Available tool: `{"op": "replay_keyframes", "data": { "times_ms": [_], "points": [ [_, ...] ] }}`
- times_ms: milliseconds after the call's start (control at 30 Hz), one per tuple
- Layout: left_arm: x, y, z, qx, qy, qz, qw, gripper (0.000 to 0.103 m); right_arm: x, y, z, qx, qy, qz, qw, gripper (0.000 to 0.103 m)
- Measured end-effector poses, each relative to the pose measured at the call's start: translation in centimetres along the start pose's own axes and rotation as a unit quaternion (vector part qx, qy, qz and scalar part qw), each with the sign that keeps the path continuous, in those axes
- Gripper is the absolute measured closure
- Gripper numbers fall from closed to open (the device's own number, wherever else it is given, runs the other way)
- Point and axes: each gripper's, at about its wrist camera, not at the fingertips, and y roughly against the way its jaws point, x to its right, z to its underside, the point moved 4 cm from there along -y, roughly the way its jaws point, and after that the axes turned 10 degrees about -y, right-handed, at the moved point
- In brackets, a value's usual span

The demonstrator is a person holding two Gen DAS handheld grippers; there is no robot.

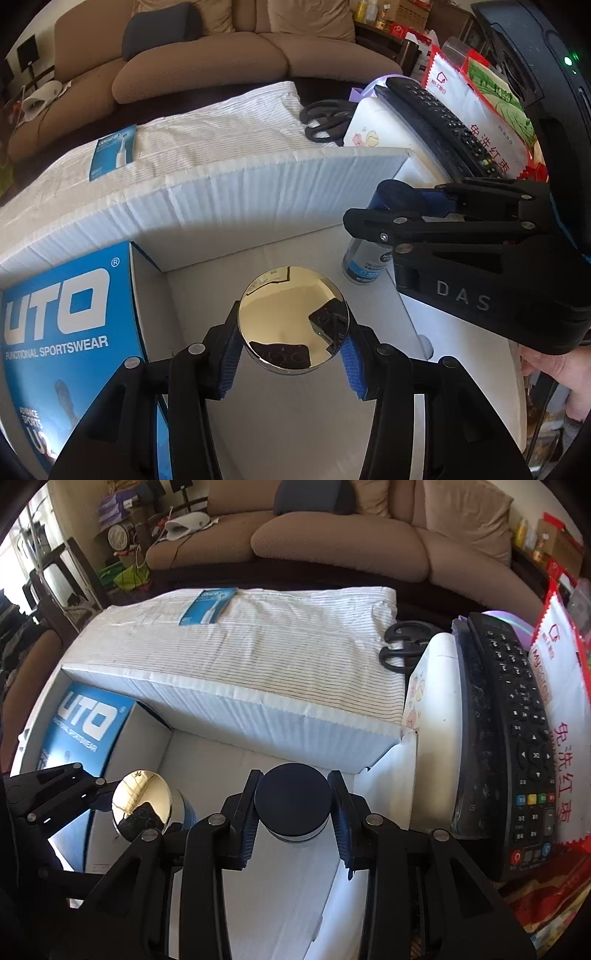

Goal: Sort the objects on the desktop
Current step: 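Carry the Nivea can into the tray and open the right tool while the left tool carries the jar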

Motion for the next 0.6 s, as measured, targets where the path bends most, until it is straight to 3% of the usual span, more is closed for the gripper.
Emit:
{"op": "replay_keyframes", "data": {
  "times_ms": [233, 400, 500, 600],
  "points": [
    [0.0, -1.4, 0.4, -0.021, 0.011, 0.0, 0.9997, 0.054, -1.1, -1.7, 0.6, 0.0, 0.051, 0.054, 0.997, 0.07],
    [0.4, -2.1, 0.4, -0.035, 0.011, -0.002, 0.9993, 0.054, -0.5, -0.1, 0.2, 0.014, 0.021, 0.031, 0.999, 0.068],
    [0.5, -2.5, 0.1, -0.04, 0.016, -0.003, 0.9991, 0.054, 0.4, 2.4, -0.1, 0.04, -0.005, 0.009, 0.999, 0.054],
    [0.7, -2.7, -0.4, -0.043, 0.031, 0.002, 0.9986, 0.054, 1.6, 6.0, 0.4, 0.07, -0.038, -0.02, 0.997, 0.053]
  ]
}}
